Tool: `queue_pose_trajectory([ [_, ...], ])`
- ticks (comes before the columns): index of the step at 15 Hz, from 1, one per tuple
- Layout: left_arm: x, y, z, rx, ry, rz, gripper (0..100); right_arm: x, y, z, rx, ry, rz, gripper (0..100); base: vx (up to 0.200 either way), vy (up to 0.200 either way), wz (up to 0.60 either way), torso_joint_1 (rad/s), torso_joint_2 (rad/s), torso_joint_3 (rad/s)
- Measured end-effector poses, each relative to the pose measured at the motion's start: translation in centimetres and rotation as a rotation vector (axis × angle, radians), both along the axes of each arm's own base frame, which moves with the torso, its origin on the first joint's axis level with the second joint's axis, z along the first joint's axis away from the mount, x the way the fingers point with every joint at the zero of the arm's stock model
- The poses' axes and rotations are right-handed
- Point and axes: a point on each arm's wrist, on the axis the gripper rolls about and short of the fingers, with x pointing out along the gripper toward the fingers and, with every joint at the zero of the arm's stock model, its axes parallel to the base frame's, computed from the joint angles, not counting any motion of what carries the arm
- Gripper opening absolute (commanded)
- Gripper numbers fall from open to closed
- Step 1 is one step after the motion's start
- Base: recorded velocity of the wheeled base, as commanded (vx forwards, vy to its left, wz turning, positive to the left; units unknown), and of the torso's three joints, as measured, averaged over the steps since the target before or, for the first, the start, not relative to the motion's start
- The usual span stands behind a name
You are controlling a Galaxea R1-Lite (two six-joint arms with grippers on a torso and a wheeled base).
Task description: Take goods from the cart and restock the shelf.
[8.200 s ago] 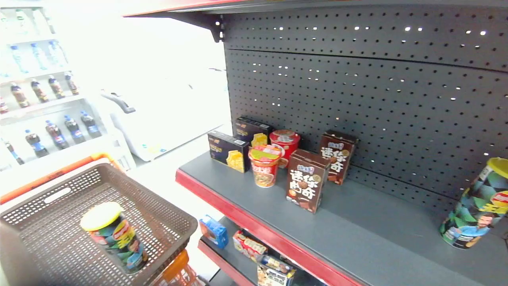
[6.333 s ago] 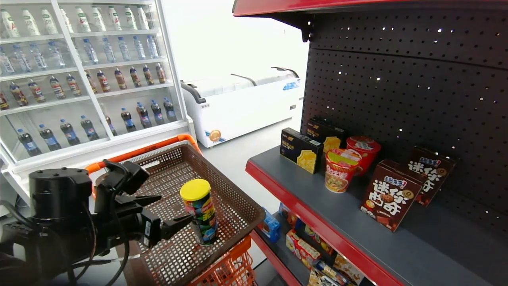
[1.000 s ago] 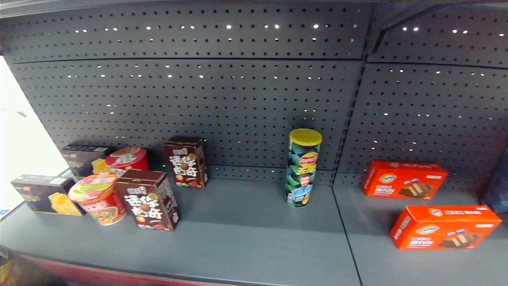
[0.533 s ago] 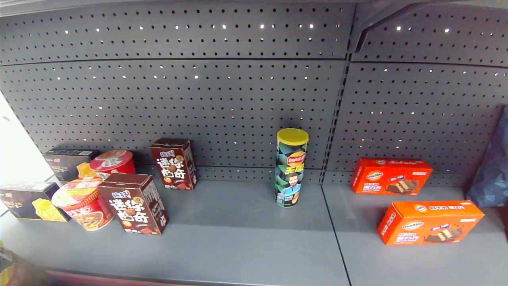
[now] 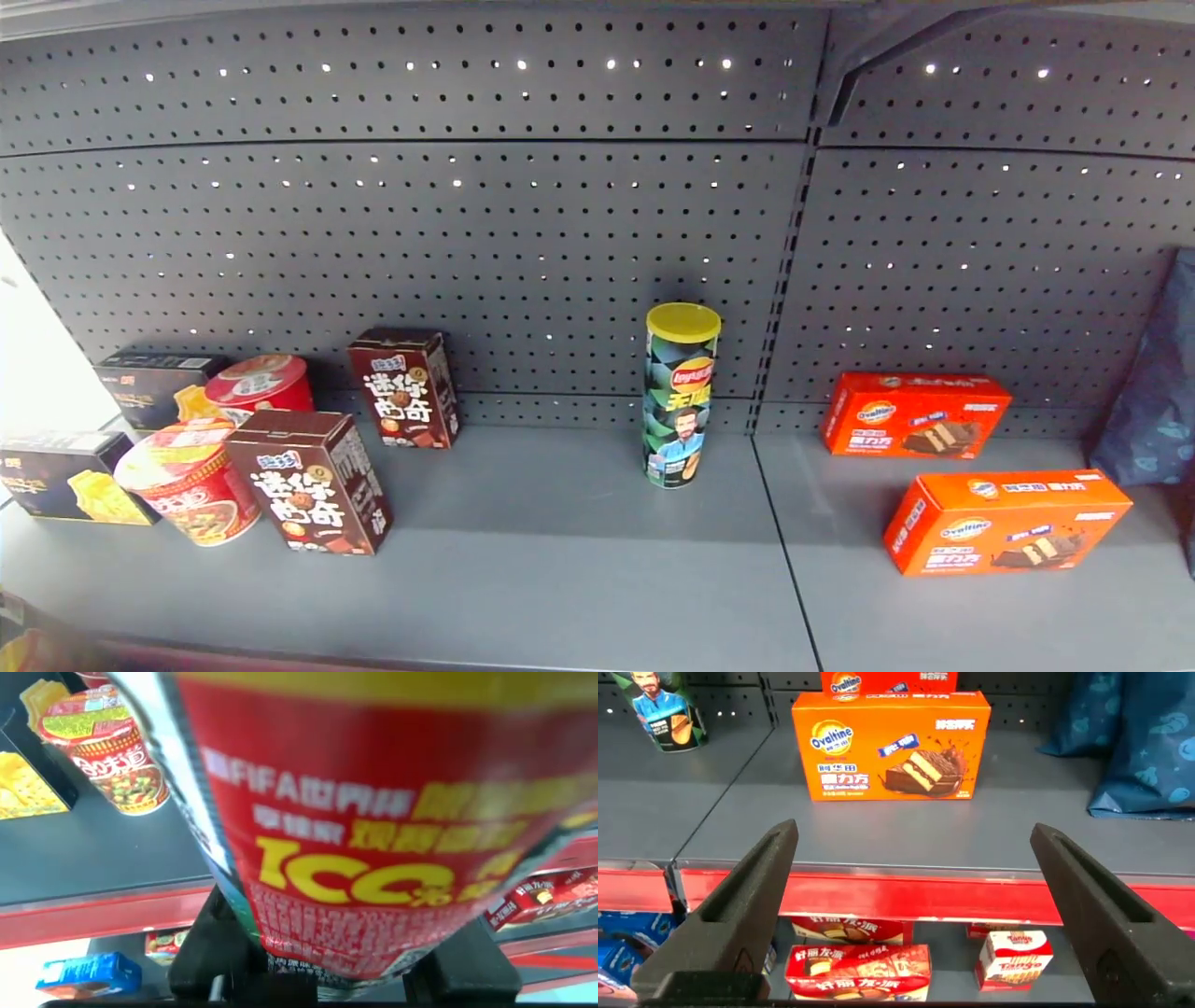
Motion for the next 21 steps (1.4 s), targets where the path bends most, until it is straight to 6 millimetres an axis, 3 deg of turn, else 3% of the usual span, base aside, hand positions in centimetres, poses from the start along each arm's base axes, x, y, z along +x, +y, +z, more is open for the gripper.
queue_pose_trajectory([
  [11,-0.1,0.2,0.9,0.016,-0.038,0.077,0,0.1,0.0,0.1,-0.036,0.019,0.029,100,0.000,0.000,0.00,0.000,0.00,0.000],
  [17,-0.5,0.4,4.2,0.043,-0.063,0.146,0,0.2,0.1,0.3,-0.042,0.029,0.094,100,0.000,0.000,0.00,0.000,0.00,0.000],
  [21,-0.6,0.3,4.5,0.046,-0.023,0.117,0,0.4,0.2,5.1,-0.050,-0.022,0.141,100,0.000,0.000,0.00,0.000,0.00,0.000],
])
